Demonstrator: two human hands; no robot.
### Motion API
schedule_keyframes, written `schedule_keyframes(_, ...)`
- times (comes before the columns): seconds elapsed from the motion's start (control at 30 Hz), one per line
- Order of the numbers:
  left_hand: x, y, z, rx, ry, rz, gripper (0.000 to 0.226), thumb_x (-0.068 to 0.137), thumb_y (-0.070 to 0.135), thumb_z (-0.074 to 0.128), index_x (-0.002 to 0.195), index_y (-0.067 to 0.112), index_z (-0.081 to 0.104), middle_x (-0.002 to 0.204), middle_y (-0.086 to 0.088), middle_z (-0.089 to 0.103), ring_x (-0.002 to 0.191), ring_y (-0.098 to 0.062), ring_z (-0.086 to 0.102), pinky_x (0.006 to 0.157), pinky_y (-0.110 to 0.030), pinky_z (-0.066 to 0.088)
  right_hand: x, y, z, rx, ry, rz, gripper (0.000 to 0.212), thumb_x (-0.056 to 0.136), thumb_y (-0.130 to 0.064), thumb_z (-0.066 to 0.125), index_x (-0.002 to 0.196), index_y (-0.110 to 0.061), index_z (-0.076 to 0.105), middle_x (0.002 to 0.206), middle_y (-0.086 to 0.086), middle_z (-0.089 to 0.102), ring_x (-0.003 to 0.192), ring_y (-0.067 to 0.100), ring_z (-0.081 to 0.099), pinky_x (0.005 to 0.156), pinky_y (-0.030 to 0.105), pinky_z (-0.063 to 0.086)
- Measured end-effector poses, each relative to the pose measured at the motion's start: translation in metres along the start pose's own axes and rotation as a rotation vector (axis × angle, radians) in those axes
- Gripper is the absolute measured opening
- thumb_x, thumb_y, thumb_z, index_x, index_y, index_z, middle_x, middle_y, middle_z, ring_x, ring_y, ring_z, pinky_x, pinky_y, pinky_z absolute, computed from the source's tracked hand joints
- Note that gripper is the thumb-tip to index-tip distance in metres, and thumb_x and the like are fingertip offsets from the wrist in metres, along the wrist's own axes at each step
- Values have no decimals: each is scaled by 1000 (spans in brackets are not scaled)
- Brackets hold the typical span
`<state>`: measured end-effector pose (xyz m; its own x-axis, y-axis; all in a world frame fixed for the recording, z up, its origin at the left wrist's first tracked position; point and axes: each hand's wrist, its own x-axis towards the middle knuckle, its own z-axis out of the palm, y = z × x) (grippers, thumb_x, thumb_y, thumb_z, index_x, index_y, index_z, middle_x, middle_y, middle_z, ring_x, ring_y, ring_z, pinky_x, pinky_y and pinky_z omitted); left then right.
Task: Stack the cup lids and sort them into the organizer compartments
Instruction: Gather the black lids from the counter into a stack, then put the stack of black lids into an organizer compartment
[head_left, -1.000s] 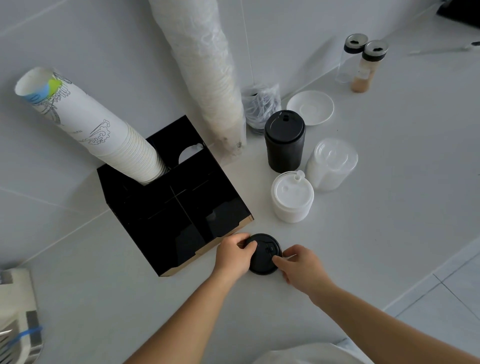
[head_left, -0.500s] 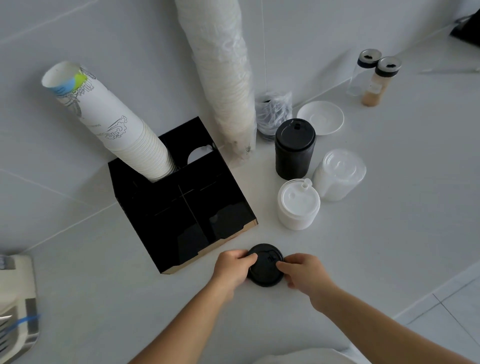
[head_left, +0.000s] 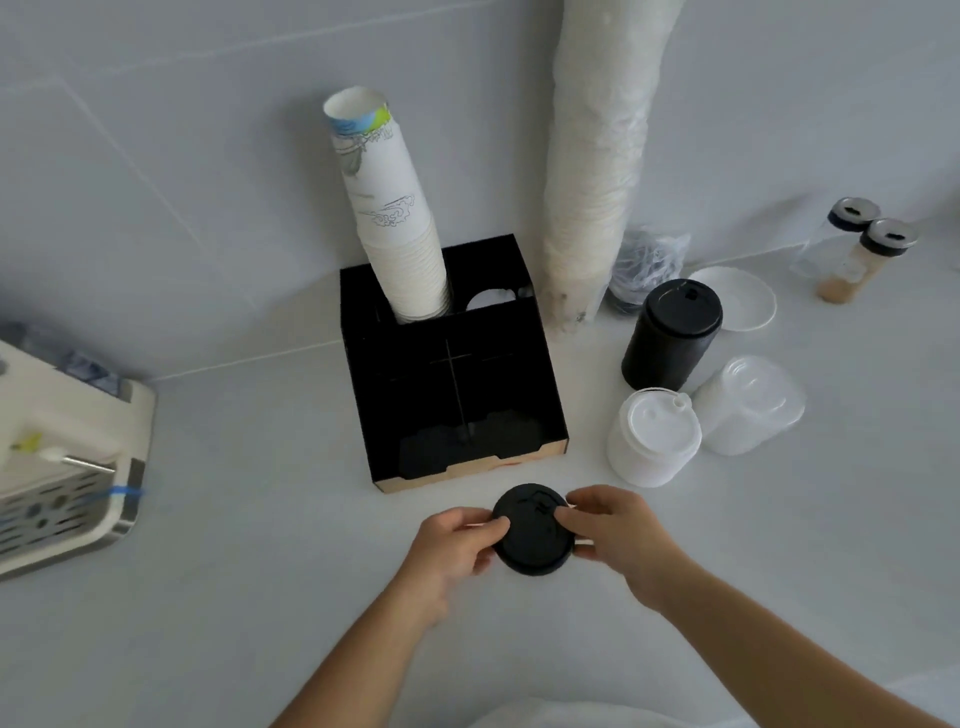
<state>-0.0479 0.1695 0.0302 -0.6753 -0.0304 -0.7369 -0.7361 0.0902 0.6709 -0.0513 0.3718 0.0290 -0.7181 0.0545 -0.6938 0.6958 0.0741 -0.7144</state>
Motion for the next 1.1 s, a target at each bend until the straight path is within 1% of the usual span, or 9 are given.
schedule_keyframes(0.07,-8,2,-8,-23,31,57,29,78,24,78,104,18,69,97,-9,75,89,-21,69,77,-29,57,-1,-11,6,-31,-29,-48,29,83,-17,76,110,-9,68,107,10,71,99,27,70,85,38,60)
schedule_keyframes(0.2,-23,10,-21,-152,88,149,28,79,21,77,105,18,68,97,-8,75,95,-22,70,84,-30,57,-7,-37,19,-90,-103,-153,17,85,-14,74,101,-10,70,102,10,74,101,30,71,93,44,58)
schedule_keyframes(0.33,-27,17,-32,-324,158,215,31,78,16,78,107,12,67,102,-13,74,99,-24,70,90,-35,56,-12,-65,34,-139,-129,-233,13,85,-12,74,95,-19,70,97,6,74,98,27,71,95,39,57)
schedule_keyframes(0.47,-31,26,-42,-442,218,253,24,81,12,75,103,10,67,105,-15,71,98,-25,70,81,-29,57,-14,-88,48,-195,-186,-283,18,87,-11,72,105,-14,70,98,6,76,94,25,73,86,36,59)
schedule_keyframes(0.57,-31,29,-48,-528,248,248,23,82,11,74,103,6,67,104,-18,72,97,-27,71,78,-28,57,-8,-100,60,-208,-165,-309,24,85,-11,75,108,-13,69,99,6,75,91,27,73,86,38,61)
schedule_keyframes(0.73,-29,36,-58,-550,319,267,18,83,10,72,101,9,70,99,-9,73,94,-21,70,72,-22,56,9,-116,85,-297,-149,-371,13,85,-14,74,96,-20,72,95,3,76,92,27,73,89,44,60)
schedule_keyframes(0.9,-23,38,-63,-542,422,280,24,81,14,73,104,17,65,96,-9,71,91,-20,71,67,-19,56,27,-121,105,-414,-145,-391,19,88,-20,71,108,-23,70,100,-5,74,97,18,70,93,41,58)
schedule_keyframes(1.0,-16,39,-68,-533,439,262,26,82,13,71,108,14,66,96,-10,72,89,-21,71,66,-18,55,36,-124,118,-510,-127,-409,28,90,-24,69,118,-20,69,107,-3,73,101,19,68,95,41,57)
schedule_keyframes(1.1,-8,43,-70,-478,422,244,19,87,13,64,104,21,62,94,-1,69,87,-17,67,72,-20,53,49,-127,127,-580,-89,-397,31,89,-26,69,119,-19,69,108,0,73,101,21,68,94,43,57)
